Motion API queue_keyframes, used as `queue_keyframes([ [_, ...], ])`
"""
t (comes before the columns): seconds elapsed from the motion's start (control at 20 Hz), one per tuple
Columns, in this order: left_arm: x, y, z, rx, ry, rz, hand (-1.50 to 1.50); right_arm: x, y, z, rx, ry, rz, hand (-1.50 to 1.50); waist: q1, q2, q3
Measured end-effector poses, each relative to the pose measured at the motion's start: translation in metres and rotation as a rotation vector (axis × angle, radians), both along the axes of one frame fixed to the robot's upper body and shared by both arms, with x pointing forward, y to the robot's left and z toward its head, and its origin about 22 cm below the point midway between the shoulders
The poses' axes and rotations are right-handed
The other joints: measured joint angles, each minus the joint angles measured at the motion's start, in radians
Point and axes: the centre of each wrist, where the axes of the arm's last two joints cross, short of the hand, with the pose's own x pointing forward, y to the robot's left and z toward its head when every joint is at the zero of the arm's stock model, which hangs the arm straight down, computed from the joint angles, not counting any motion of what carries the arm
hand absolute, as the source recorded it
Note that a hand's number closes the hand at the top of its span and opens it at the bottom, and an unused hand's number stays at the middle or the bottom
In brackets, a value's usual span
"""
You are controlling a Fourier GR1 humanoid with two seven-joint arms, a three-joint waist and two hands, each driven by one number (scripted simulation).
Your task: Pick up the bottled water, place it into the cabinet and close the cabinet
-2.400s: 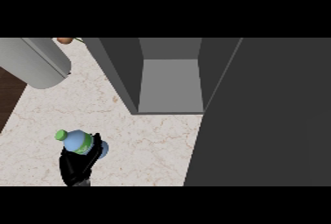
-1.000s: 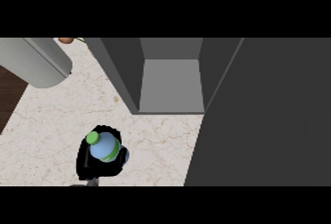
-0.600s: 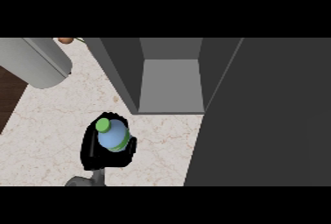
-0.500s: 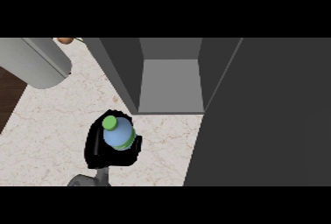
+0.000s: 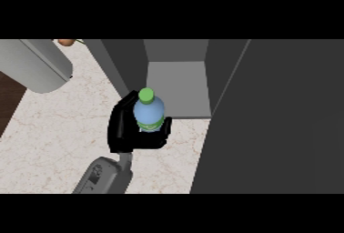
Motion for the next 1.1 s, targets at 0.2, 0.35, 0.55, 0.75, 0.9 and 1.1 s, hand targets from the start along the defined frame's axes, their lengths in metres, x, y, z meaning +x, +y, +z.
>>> queue_keyframes([
  [0.2,0.017,-0.013,0.015,0.019,-0.023,0.022,1.5,-0.001,-0.002,-0.002,0.002,-0.009,-0.007,-1.5,0.0,0.0,0.0],
  [0.35,0.031,-0.018,0.022,0.049,-0.028,0.044,1.5,-0.003,-0.003,-0.003,-0.001,-0.009,-0.01,-1.5,-0.002,0.0,0.0],
  [0.55,0.054,-0.019,0.031,0.095,-0.021,0.072,1.5,-0.003,-0.005,-0.004,0.0,-0.007,-0.015,-1.5,-0.003,0.001,0.0],
  [0.75,0.07,-0.029,0.037,0.134,-0.007,0.09,1.5,-0.004,-0.009,-0.005,-0.008,-0.012,-0.019,-1.5,-0.005,0.001,0.0],
  [0.9,0.082,-0.027,0.034,0.18,0.003,0.099,1.5,-0.006,-0.007,-0.006,0.003,0.003,-0.013,-1.5,-0.007,0.002,0.0],
  [1.1,0.101,-0.034,0.04,0.237,0.024,0.131,1.5,-0.006,-0.007,-0.007,0.013,-0.005,-0.015,-1.5,-0.011,0.003,0.0],
])
